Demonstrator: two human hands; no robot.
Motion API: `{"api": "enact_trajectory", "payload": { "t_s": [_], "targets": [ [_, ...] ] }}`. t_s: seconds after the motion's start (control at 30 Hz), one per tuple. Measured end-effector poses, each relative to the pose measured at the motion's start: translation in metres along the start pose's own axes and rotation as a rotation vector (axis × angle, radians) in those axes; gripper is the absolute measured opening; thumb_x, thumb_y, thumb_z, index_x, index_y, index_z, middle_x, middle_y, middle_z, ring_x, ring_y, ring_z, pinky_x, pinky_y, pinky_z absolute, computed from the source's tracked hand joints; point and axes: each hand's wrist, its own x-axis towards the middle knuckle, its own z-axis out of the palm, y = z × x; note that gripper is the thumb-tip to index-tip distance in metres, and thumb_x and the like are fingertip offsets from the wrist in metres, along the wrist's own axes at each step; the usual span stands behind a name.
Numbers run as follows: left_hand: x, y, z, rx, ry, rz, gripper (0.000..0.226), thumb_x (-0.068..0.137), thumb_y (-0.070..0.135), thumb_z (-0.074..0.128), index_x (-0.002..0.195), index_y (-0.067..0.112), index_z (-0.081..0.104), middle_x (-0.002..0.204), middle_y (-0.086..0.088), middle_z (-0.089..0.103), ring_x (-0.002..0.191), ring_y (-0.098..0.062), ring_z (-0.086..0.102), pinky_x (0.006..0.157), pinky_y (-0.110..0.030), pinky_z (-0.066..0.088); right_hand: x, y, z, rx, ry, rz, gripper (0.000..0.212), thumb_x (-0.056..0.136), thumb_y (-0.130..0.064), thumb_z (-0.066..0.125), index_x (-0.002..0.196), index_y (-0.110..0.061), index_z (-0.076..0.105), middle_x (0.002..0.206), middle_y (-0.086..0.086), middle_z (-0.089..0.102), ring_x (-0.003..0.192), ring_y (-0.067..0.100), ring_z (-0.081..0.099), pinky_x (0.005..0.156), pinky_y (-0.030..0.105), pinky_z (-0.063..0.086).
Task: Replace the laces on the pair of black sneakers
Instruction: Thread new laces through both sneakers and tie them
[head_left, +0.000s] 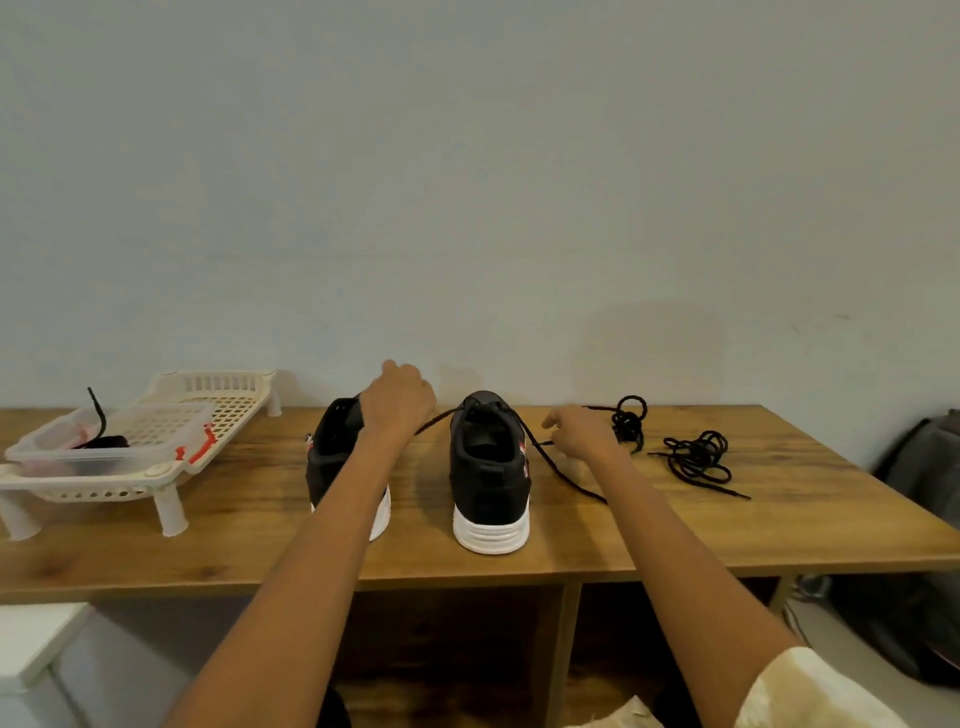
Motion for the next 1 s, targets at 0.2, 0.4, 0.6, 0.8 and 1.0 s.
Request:
{"api": "enact_trajectory", "payload": {
  "t_s": [0.2, 0.4, 0.6, 0.8, 1.0],
  "targets": [
    [0.003, 0.016, 0.017, 0.200, 0.079, 0.092, 0.032, 0.097, 0.019, 0.036, 0.090, 0.003, 0.063, 0.104, -0.012, 0.056, 0.101, -0.032, 0.051, 0.089, -0.041, 0.038, 0.002, 0.008, 0.020, -0.044, 0.057, -0.002, 0.021, 0.095, -0.022, 0.054, 0.110, -0.019, 0.068, 0.112, 0.001, 0.067, 0.104, 0.020, 0.061, 0.081, 0.030, 0.048],
    [0.022, 0.034, 0.034, -0.151, -0.057, 0.017, 0.035, 0.096, 0.026, 0.042, 0.071, 0.004, 0.054, 0.065, -0.014, 0.049, 0.071, -0.036, 0.054, 0.066, -0.036, 0.045, 0.007, 0.010, 0.015, 0.083, 0.200, 0.094, 0.022, 0.097, -0.022, 0.040, 0.093, -0.012, 0.060, 0.093, 0.006, 0.065, 0.083, 0.026, 0.059, 0.068, 0.033, 0.046],
    [0.044, 0.040, 0.038, -0.147, -0.483, -0.090, 0.031, 0.088, 0.034, 0.058, 0.074, 0.009, 0.046, 0.069, -0.004, 0.046, 0.071, -0.022, 0.050, 0.064, -0.029, 0.041, 0.018, -0.025, -0.012, 0.734, 0.406, -0.001, 0.013, 0.098, -0.013, 0.044, 0.105, -0.010, 0.055, 0.100, 0.006, 0.065, 0.082, 0.016, 0.055, 0.064, 0.028, 0.043],
    [0.050, 0.028, 0.023, -0.352, -0.539, -0.250, 0.025, 0.088, 0.020, 0.060, 0.070, 0.005, 0.051, 0.066, -0.006, 0.057, 0.052, -0.016, 0.055, 0.046, -0.023, 0.048, 0.034, -0.058, -0.011, 0.739, 0.304, -0.172, 0.024, 0.094, -0.008, 0.054, 0.111, -0.011, 0.070, 0.113, 0.002, 0.069, 0.098, 0.010, 0.060, 0.074, 0.007, 0.036],
    [0.042, 0.007, 0.021, -0.755, -0.638, -0.400, 0.009, 0.090, 0.003, 0.058, 0.093, -0.006, 0.058, 0.084, -0.016, 0.066, 0.071, -0.026, 0.067, 0.061, -0.035, 0.060, 0.037, -0.063, -0.005, 0.608, 0.202, -0.214, 0.018, 0.090, -0.015, 0.063, 0.104, -0.011, 0.074, 0.105, 0.005, 0.072, 0.099, 0.015, 0.064, 0.083, 0.017, 0.044]
  ]
}}
